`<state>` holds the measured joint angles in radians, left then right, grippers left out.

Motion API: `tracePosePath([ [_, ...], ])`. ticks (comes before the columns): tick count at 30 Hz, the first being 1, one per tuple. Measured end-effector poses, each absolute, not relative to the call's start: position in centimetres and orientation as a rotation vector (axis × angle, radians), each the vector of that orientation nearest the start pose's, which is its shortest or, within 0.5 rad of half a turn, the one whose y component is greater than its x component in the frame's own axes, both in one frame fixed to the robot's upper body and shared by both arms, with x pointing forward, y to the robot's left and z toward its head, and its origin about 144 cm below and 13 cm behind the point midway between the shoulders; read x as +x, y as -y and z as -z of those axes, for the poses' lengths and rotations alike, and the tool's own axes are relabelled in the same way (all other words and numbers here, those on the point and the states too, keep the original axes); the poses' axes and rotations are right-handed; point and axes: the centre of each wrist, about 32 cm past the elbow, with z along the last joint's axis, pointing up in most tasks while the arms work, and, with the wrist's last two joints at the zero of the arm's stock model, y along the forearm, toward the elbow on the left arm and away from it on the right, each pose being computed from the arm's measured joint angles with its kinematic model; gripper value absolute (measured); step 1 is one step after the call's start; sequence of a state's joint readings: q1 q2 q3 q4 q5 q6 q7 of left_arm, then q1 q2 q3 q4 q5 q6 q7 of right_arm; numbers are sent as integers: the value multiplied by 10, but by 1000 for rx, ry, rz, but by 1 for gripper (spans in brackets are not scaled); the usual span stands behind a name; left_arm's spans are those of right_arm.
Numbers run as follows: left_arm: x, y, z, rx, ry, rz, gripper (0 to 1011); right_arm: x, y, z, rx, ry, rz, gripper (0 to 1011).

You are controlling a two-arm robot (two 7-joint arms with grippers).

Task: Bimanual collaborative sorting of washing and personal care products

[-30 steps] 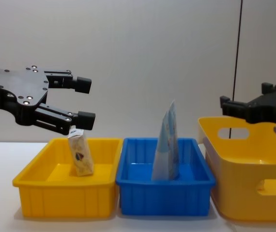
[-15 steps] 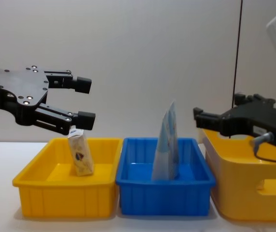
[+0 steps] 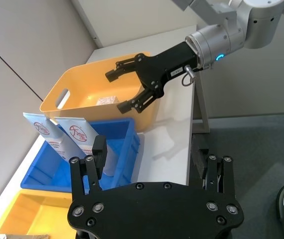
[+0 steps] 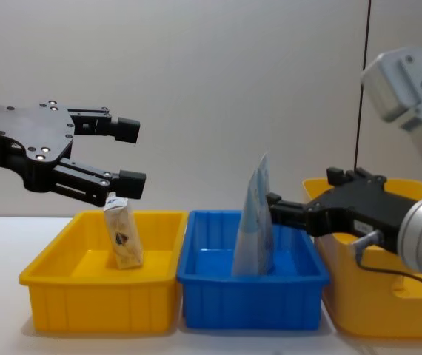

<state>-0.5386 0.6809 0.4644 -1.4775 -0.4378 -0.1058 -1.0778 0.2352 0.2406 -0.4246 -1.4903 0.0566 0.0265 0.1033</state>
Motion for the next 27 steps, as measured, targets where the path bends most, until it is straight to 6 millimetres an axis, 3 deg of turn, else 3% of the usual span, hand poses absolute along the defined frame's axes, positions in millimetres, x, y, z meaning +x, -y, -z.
tracePosePath([
  [27,559,-321,-1294,242,380,-203,1001,517,145,-1159,-191,279,1133,1004],
])
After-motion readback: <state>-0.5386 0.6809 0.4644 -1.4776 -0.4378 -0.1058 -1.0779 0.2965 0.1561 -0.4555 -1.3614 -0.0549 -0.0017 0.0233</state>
